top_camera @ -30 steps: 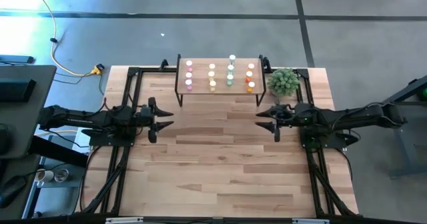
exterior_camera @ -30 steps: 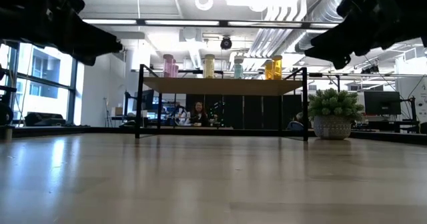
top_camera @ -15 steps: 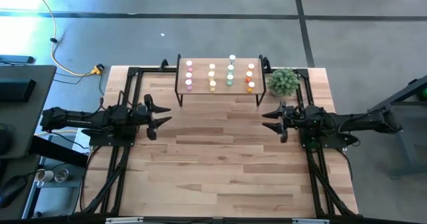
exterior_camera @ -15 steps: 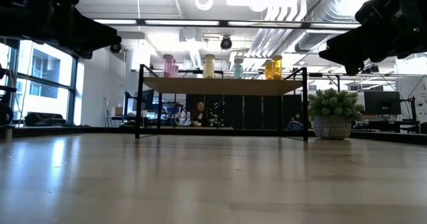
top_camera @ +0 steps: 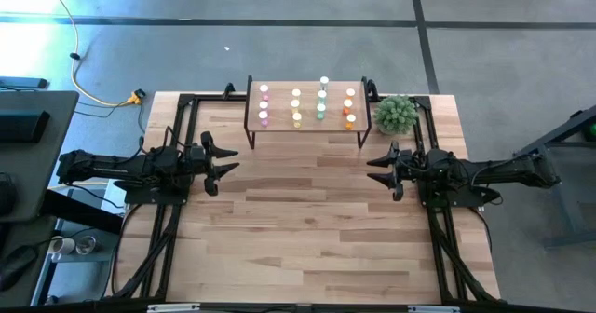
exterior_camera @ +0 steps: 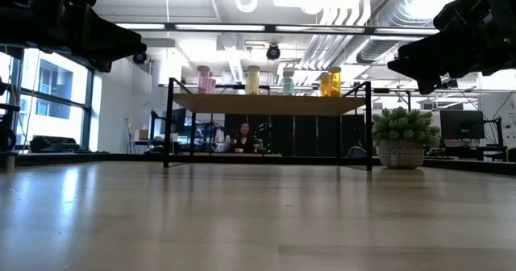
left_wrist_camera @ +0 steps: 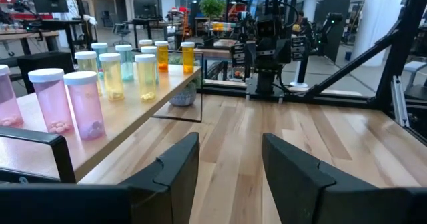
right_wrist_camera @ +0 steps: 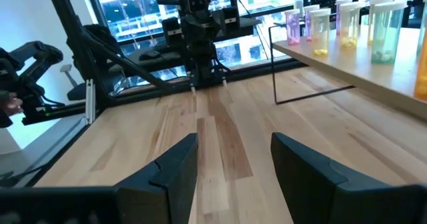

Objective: Pick and place medicine bottles onto shelf by color
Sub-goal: Return to Home Position

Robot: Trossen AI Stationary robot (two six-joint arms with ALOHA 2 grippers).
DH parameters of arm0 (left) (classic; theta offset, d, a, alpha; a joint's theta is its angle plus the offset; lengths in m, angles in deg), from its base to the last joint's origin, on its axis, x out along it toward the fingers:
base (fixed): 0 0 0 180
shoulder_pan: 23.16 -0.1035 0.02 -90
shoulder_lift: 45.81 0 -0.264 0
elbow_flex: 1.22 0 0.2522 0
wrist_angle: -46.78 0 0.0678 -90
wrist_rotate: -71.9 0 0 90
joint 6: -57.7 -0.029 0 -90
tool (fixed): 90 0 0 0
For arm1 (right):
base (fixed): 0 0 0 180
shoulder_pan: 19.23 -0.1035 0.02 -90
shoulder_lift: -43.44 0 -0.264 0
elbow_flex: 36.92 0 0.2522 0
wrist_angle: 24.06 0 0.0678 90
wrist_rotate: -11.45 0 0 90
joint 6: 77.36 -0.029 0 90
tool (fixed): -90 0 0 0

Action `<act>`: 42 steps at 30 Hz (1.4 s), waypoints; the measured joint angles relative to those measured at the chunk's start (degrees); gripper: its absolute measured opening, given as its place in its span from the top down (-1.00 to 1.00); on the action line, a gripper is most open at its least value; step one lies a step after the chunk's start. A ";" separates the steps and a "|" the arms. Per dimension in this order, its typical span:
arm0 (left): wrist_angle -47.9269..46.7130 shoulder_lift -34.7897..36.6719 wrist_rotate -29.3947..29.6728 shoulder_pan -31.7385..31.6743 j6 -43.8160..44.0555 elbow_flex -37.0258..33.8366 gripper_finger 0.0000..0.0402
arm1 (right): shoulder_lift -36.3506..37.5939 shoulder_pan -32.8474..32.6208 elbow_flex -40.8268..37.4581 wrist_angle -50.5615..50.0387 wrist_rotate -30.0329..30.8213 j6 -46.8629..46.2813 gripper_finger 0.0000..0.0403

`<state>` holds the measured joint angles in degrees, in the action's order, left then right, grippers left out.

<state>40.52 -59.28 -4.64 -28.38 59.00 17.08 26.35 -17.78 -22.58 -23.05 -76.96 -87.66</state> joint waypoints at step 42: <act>0.00 0.00 0.22 0.02 0.02 0.00 0.23 | -0.08 0.01 0.00 -2.52 -0.07 0.26 0.10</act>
<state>40.52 -59.28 -4.42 -28.35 59.02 17.08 26.27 -17.78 -22.58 -25.57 -77.03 -87.40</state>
